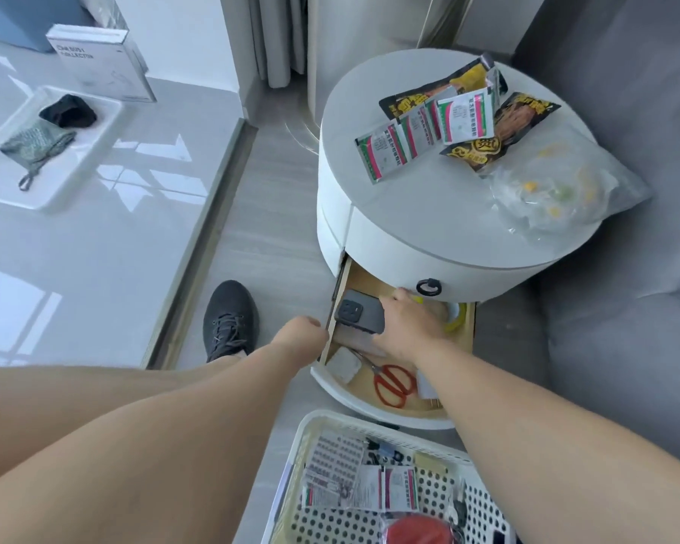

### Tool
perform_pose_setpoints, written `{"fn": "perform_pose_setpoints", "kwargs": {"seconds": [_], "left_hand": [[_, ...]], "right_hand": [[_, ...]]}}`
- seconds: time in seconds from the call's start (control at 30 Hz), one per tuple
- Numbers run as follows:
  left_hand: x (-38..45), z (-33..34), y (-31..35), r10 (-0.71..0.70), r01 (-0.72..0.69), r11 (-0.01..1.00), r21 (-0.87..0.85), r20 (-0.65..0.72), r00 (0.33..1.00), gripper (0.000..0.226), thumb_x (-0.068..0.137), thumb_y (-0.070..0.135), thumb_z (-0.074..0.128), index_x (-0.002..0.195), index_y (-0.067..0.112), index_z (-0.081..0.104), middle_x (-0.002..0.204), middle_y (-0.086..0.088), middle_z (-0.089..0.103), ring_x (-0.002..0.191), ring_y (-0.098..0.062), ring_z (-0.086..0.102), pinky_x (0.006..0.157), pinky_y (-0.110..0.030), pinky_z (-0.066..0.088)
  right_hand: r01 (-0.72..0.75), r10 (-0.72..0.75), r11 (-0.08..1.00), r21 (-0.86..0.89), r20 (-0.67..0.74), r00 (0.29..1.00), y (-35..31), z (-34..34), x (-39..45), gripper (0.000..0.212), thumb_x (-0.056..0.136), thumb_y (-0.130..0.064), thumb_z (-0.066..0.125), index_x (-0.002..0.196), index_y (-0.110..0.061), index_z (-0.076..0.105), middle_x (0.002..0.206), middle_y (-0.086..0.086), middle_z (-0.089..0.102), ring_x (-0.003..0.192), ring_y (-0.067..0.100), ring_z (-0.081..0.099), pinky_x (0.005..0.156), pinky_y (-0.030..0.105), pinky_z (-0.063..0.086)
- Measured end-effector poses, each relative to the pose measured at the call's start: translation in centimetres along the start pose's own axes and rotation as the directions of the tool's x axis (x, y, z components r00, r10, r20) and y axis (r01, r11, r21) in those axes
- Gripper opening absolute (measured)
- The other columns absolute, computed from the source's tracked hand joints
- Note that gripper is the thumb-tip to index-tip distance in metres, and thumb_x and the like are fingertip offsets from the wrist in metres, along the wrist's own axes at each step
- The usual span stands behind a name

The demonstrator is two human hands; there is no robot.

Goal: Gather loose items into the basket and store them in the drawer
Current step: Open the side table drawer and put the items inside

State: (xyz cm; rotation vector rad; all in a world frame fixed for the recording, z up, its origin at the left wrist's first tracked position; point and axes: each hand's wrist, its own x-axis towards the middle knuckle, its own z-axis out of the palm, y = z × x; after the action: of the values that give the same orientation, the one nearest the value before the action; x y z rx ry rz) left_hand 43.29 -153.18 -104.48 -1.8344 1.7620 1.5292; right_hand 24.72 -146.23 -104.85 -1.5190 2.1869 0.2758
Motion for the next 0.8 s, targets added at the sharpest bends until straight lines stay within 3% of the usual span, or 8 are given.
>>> {"fn": "perform_pose_setpoints", "kwargs": {"seconds": [0.07, 0.13, 0.2, 0.3, 0.43, 0.57, 0.67, 0.8], "left_hand": [[0.1, 0.6, -0.4, -0.023, 0.023, 1.0, 0.006, 0.031, 0.999, 0.035, 0.102, 0.011, 0.051, 0.074, 0.028, 0.04, 0.103, -0.006, 0.056, 0.097, -0.024, 0.051, 0.09, -0.033, 0.049], [0.3, 1.3, -1.0, -0.056, 0.054, 0.998, 0.021, 0.07, 0.996, 0.029, 0.102, 0.012, 0.051, 0.076, 0.022, 0.043, 0.092, -0.002, 0.054, 0.097, -0.024, 0.05, 0.083, -0.028, 0.043], [0.7, 1.8, -1.5, -0.07, 0.068, 0.997, 0.026, 0.096, 0.993, 0.004, 0.101, 0.016, 0.054, 0.099, 0.017, 0.057, 0.098, -0.002, 0.057, 0.098, -0.025, 0.053, 0.082, -0.029, 0.043], [1.3, 2.2, -2.4, -0.085, 0.08, 0.996, 0.049, 0.117, 0.989, 0.041, 0.097, 0.016, 0.056, 0.138, 0.019, 0.054, 0.115, -0.006, 0.063, 0.1, -0.028, 0.064, 0.077, -0.031, 0.051], [1.5, 2.1, -2.5, -0.121, 0.121, 0.993, 0.008, 0.119, 0.986, 0.042, 0.093, 0.015, 0.061, 0.133, 0.024, 0.054, 0.095, -0.003, 0.061, 0.077, -0.02, 0.059, 0.077, -0.039, 0.062], [2.0, 2.1, -2.2, -0.136, 0.136, 0.991, 0.004, 0.1, 0.986, 0.04, 0.092, 0.011, 0.061, 0.13, 0.021, 0.055, 0.098, -0.004, 0.058, 0.078, -0.02, 0.057, 0.083, -0.042, 0.063], [2.0, 2.3, -2.3, -0.165, 0.172, 0.984, -0.056, 0.106, 0.981, 0.044, 0.093, 0.008, 0.06, 0.134, 0.022, 0.054, 0.105, -0.005, 0.061, 0.084, -0.019, 0.058, 0.081, -0.04, 0.063], [2.1, 2.1, -2.5, -0.19, 0.209, 0.965, -0.157, 0.132, 0.973, 0.048, 0.092, 0.003, 0.061, 0.135, 0.021, 0.055, 0.101, -0.002, 0.057, 0.087, -0.017, 0.054, 0.086, -0.042, 0.062]], "right_hand": [[-0.009, 0.009, 0.999, 0.034, -0.008, 1.0, -0.6, 2.0, 1.3, 0.048, 0.091, -0.04, 0.068, 0.131, -0.019, 0.054, 0.137, 0.002, 0.048, 0.106, 0.032, 0.065, 0.077, 0.042, 0.057], [-0.047, 0.055, 0.993, 0.112, -0.07, 0.996, -0.7, 3.5, 2.6, 0.063, 0.094, -0.037, 0.069, 0.149, -0.018, 0.046, 0.151, 0.005, 0.045, 0.12, 0.032, 0.062, 0.088, 0.042, 0.058], [-0.069, 0.085, 0.985, 0.156, -0.095, 0.992, -0.4, 3.9, 3.8, 0.075, 0.098, -0.036, 0.068, 0.162, -0.019, 0.034, 0.162, 0.009, 0.039, 0.137, 0.032, 0.054, 0.1, 0.04, 0.054], [-0.074, 0.084, 0.993, 0.097, -0.1, 0.991, -0.1, 4.4, 5.2, 0.082, 0.1, -0.032, 0.067, 0.166, -0.02, 0.02, 0.158, 0.017, 0.044, 0.131, 0.038, 0.059, 0.092, 0.041, 0.056], [-0.055, 0.067, 0.993, 0.104, -0.118, 0.991, 0.3, 5.1, 6.3, 0.08, 0.1, -0.021, 0.064, 0.165, -0.022, 0.017, 0.125, 0.017, 0.065, 0.107, 0.038, 0.065, 0.073, 0.038, 0.051], [-0.074, 0.081, 0.995, 0.071, -0.11, 0.991, 1.3, 5.4, 7.0, 0.07, 0.096, -0.013, 0.064, 0.156, -0.016, 0.029, 0.127, 0.014, 0.067, 0.11, 0.037, 0.067, 0.078, 0.038, 0.054], [-0.009, 0.014, 0.998, 0.059, -0.075, 0.997, 2.0, 5.5, 7.2, 0.083, 0.092, -0.004, 0.064, 0.162, -0.018, 0.02, 0.117, 0.012, 0.068, 0.1, 0.034, 0.067, 0.07, 0.035, 0.047], [0.027, -0.026, 1.0, 0.015, -0.081, 0.996, 2.0, 5.3, 7.8, 0.091, 0.089, 0.005, 0.058, 0.165, -0.021, 0.015, 0.122, 0.013, 0.065, 0.104, 0.034, 0.065, 0.07, 0.036, 0.047]]}}
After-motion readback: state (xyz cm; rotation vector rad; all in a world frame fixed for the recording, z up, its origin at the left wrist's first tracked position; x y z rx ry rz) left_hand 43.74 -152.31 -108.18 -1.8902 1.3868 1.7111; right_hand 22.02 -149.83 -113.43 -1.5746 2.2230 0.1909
